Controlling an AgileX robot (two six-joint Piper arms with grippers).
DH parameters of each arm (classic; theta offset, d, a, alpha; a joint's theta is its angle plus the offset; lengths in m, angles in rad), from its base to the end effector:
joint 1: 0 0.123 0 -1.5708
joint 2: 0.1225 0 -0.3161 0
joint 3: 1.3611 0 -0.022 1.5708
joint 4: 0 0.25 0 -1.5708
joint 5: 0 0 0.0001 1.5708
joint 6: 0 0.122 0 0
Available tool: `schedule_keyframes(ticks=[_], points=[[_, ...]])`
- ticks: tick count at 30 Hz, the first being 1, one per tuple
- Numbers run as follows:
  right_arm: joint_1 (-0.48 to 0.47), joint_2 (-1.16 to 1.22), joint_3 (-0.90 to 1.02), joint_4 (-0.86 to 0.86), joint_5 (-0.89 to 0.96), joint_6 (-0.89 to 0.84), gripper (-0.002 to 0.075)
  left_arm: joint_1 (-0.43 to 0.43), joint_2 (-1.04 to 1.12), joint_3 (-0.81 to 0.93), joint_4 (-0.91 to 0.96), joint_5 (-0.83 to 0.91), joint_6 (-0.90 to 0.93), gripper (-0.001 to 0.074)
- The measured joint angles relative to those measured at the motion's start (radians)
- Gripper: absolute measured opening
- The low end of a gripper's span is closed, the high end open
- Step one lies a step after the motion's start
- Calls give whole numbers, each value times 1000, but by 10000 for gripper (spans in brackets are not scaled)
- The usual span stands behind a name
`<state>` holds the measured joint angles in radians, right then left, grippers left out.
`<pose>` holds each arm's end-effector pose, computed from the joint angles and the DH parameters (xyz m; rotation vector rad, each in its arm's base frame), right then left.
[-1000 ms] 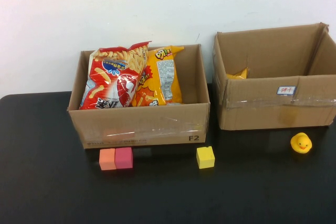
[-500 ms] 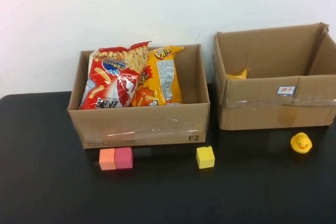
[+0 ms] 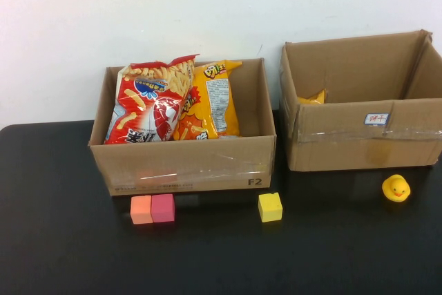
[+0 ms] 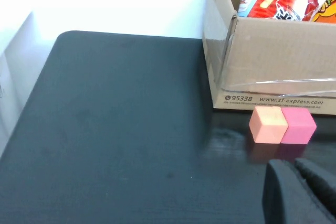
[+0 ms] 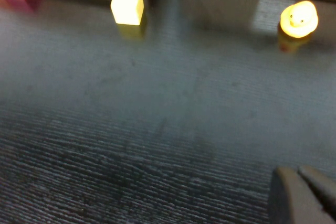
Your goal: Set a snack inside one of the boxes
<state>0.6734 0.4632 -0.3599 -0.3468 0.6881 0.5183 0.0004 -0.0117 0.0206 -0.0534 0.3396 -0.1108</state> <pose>0.0789 0.0292 0.2413 -0.3593 2.2098 0.2582 0.0512 -0.0022 0.1679 -0.1355 1.8285 -0.1293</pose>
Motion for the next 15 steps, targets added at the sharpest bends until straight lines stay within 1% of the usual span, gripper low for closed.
schedule_keyframes(ticks=[7,15], points=[[0,0,0,0,0,0,-1,0,0,-1,-58,6,19,-1],[0,0,0,0,0,0,-1,0,0,-1,-137,8,129,-1]])
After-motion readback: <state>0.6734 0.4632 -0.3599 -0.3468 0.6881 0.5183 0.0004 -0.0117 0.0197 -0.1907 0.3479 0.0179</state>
